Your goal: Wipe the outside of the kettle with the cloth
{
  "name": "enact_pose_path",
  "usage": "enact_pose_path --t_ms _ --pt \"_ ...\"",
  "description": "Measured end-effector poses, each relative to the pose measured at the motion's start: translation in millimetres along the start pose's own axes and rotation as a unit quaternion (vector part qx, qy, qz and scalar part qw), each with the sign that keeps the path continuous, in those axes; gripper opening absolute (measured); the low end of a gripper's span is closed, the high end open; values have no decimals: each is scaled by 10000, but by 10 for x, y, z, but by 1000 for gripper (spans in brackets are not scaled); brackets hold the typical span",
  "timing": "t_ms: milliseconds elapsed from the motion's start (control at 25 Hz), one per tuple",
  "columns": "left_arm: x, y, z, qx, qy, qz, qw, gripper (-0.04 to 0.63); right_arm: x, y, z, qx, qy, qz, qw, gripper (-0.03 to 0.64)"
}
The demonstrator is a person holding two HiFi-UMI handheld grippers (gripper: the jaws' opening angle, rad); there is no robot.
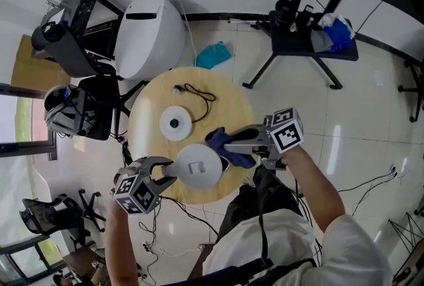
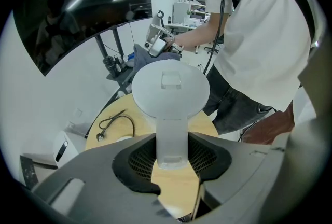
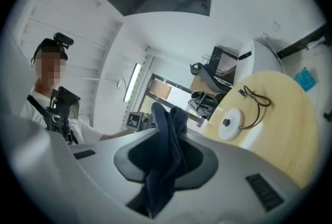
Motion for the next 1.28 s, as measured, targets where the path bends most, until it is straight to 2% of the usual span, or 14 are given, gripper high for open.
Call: enact_pose_path --t_ms 80,240,440,520,640,720,840,960,1080,1240,1280 --pt "1 0 2 2 27 -37 10000 173 89 39 45 -241 164 -56 9996 81" --pt "9 -4 -4 -26 9 11 10000 173 470 176 60 -482 532 235 9971 83" --pt "-1 -19 15 -101 -52 73 9999 173 1177 475 20 -1268 1320 311 9826 83" --pt "-3 -27 18 -38 -90 5 10000 175 1448 651 -18 -1824 1773 164 9670 83" --pt "-7 -28 16 20 -159 -106 9998 177 1795 898 -95 -2715 2528 -298 9282 83" --pt "-12 -27 22 -2 -213 -133 9997 178 1899 967 -120 -3058 2850 -574 9067 83" --pt "-52 -16 25 -76 -314 -253 9992 178 1901 986 -112 -3316 2989 -796 8913 81" --pt "-78 20 37 60 -216 -873 9959 193 1876 1018 -122 -3392 2969 -858 8885 80" --pt "-74 69 16 281 -214 -1573 9869 223 1879 1029 -139 -3269 3012 -771 8925 81" --pt "14 63 -41 525 -532 -2307 9702 248 1914 999 -135 -3140 3175 -824 8910 81" --pt "36 42 -62 647 -623 -2521 9635 285 1920 993 -137 -3134 3212 -859 8895 81"
Point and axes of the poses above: the fingertips, and each gripper's own axes: z forward along the fingers, x to its right, y out of its underside, the point moved 1 cm from there along -z, backward along the fingers, and after that the axes turned 3 degrees about x, right-handed, at the moved point
